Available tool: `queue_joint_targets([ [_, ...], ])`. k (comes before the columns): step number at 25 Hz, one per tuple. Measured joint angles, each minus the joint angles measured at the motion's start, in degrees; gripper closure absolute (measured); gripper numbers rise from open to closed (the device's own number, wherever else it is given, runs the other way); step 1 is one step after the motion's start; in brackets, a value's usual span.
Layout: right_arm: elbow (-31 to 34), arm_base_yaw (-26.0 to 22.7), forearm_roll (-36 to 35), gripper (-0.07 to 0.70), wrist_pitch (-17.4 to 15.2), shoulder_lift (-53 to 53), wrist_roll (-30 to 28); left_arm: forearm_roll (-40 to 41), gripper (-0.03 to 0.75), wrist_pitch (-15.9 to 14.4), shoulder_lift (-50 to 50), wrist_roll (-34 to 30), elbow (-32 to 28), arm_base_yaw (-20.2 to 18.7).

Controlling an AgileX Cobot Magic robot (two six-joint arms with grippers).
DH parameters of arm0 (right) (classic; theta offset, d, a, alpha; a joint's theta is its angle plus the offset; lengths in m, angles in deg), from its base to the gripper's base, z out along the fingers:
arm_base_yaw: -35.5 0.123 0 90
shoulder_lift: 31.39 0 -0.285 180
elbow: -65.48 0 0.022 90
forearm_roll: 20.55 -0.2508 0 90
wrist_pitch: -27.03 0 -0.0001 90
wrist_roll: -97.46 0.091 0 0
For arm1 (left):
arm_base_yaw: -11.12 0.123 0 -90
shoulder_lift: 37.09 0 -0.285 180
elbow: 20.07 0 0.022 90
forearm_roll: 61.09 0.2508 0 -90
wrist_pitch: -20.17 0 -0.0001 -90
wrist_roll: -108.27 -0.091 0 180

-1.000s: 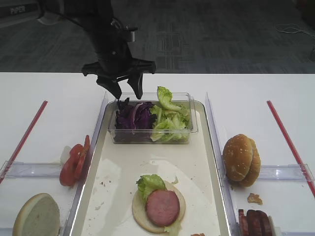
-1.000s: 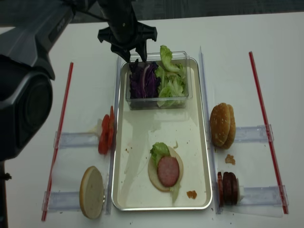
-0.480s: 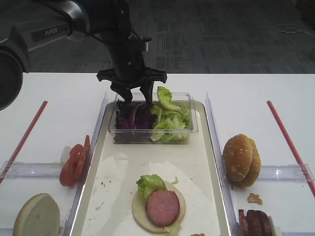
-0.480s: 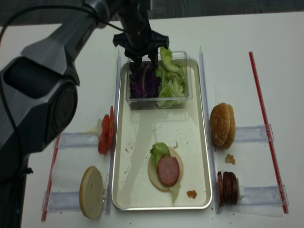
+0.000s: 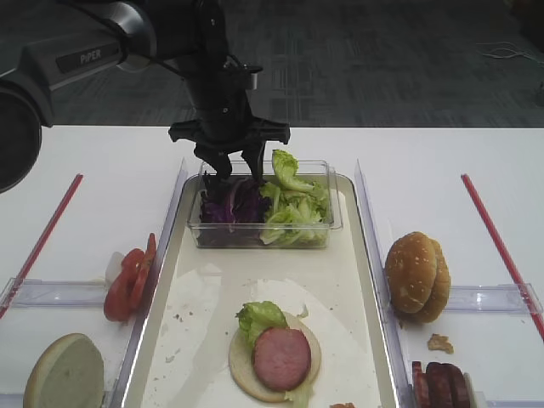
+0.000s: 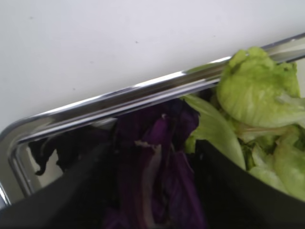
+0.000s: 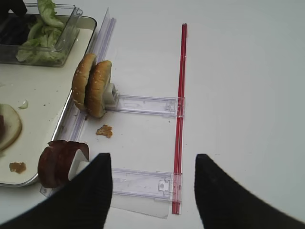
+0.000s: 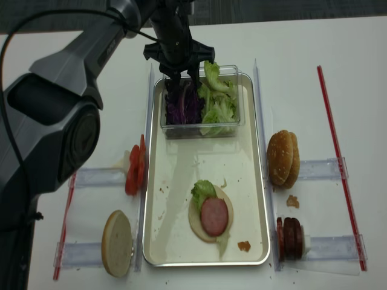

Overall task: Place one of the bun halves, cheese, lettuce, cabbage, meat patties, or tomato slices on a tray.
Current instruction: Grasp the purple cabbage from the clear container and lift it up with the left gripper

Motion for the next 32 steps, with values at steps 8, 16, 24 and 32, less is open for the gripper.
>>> queue_joint_targets([
  [8, 0.0, 0.0, 0.0, 0.22, 0.0, 0.0, 0.0, -0.3, 0.356, 0.0, -1.0, -1.0, -3.7, -0.6],
  [16, 0.0, 0.0, 0.2, 0.22, 0.0, 0.0, 0.0, -0.3, 0.36, 0.0, -2.3, -2.3, -6.0, -0.7],
  [24, 0.0, 0.0, 0.9, 0.22, 0.0, 0.0, 0.9, -0.3, 0.437, 0.0, -2.4, -3.0, -6.5, -0.7],
  [32, 0.0, 0.0, 0.9, 0.22, 0.0, 0.0, 0.9, 0.6, 0.469, 0.0, -2.4, -3.1, -6.9, -0.7],
])
